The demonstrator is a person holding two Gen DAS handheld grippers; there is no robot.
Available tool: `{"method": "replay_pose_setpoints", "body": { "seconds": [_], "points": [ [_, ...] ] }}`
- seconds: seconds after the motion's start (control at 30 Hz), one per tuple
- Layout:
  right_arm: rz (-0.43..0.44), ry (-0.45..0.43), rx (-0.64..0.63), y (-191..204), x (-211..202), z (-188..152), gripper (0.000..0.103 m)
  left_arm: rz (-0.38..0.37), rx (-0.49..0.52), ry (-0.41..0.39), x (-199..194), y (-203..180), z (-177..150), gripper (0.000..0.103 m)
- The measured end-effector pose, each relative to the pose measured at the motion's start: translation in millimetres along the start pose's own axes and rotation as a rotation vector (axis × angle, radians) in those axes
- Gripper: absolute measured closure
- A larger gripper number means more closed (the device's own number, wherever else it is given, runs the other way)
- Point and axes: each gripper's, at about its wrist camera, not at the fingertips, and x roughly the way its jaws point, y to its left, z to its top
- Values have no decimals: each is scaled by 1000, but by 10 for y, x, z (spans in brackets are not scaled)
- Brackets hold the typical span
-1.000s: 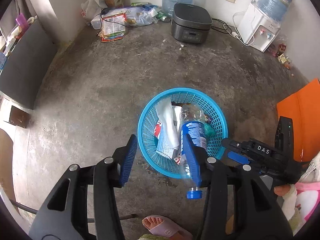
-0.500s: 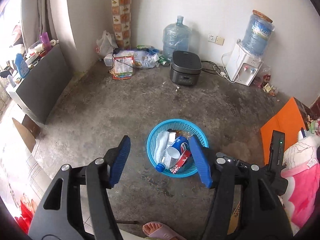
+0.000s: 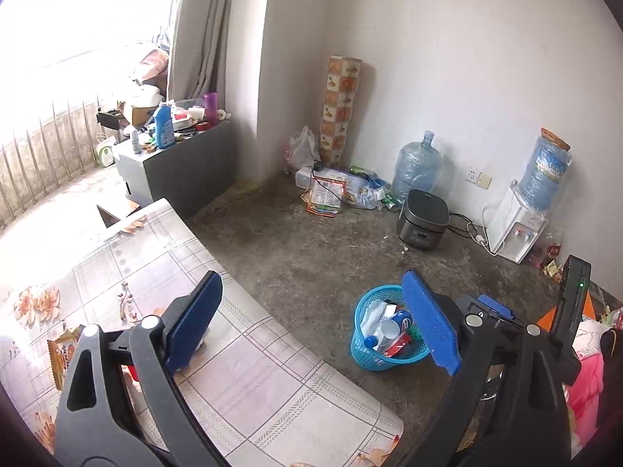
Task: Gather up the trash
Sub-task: 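Return both grippers from the wastebasket to the table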
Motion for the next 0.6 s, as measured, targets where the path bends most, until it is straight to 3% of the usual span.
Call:
{"method": "replay_pose_setpoints", "body": {
  "seconds": [0.27, 0.6],
  "points": [
    [10, -58, -167, 673, -229, -75, 12, 119, -99, -29, -600, 618, -204, 14],
    [51, -85, -276, 1239, -371, -180, 9, 226, -125, -99, -1200, 1056, -465, 14]
  ]
}}
